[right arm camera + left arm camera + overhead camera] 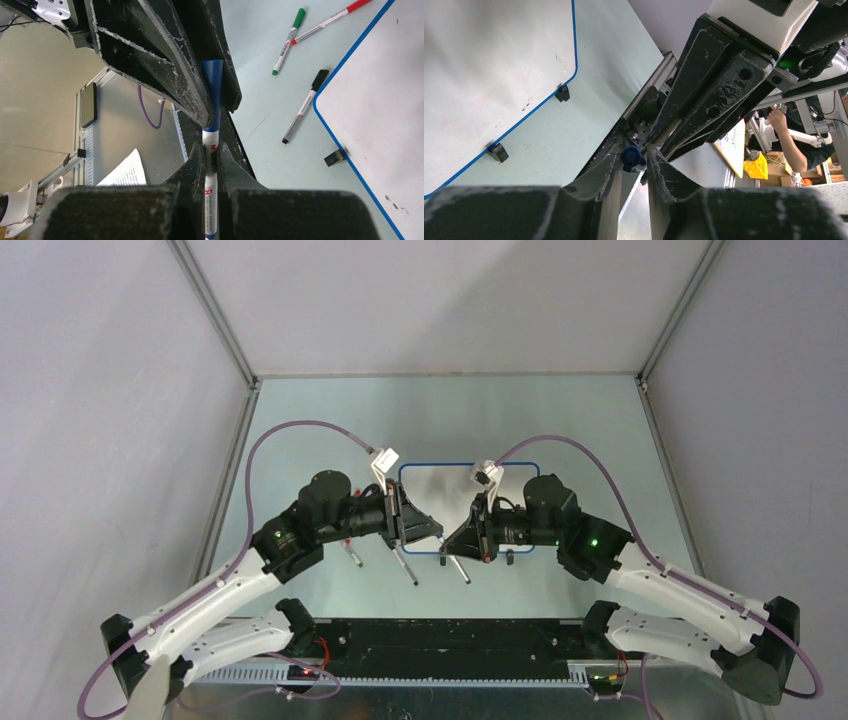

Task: Write a sentence on the whiteboard
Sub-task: Pass from the right arm to the left

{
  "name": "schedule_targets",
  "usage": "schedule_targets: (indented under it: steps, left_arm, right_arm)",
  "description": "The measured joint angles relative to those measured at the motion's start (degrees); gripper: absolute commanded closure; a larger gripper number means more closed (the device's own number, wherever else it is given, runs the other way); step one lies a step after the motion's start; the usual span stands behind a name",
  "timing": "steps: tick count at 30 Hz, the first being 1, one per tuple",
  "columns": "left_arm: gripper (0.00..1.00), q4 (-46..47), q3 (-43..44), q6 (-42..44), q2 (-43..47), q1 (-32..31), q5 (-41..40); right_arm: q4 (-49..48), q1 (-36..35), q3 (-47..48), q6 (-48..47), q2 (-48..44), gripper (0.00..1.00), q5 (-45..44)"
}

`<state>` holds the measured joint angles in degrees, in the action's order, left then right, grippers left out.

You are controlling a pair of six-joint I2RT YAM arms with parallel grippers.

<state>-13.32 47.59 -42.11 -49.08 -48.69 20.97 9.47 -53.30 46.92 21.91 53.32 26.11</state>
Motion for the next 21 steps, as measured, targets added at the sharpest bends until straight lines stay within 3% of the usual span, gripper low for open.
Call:
schedule_targets:
  steps: [2,5,6,7,9,12,16,21]
  left_arm:
    - [0.79,-0.02,-0.02,0.11,0.00,0.11,0.26]
    - [0.97,0.55,-0.02,0.02,0.00,0.22,0.79]
    - [0.99,0.76,-0.02,0.02,0.00,0.22,0.98]
    - [1.00,0.81,-0.02,0.11,0.00,0.22,1.29]
    - [1.00,0.83,-0.02,0.09,0.02,0.22,1.33]
    - [1.00,1.44,-0.59,0.07,0.46,0.35,0.87]
    - [1.00,3.89,-3.78,-2.01,3.23,2.12,0.24]
    - [1.00,11.10,-7.43,-8.41,6.82,6.14,0.35]
  right_arm:
    - [0.04,0.00,0.26,-0.04,0.42,1.00,0.24]
    - [0.07,0.00,0.50,-0.57,0.63,1.00,0.28]
    - [0.02,0.00,0.50,-0.68,0.72,0.94,0.31]
    - [0.07,0.00,0.55,-0.94,0.79,0.76,0.28]
    - [0.04,0.00,0.57,-1.36,0.85,0.53,0.24]
    - [0.13,-0.02,0.59,-1.16,0.76,0.35,-0.17]
    - [-0.39,0.00,0.37,-0.17,-0.94,0.22,-2.60]
    - [-7.30,-0.02,-4.81,3.15,-7.85,0.19,-7.78]
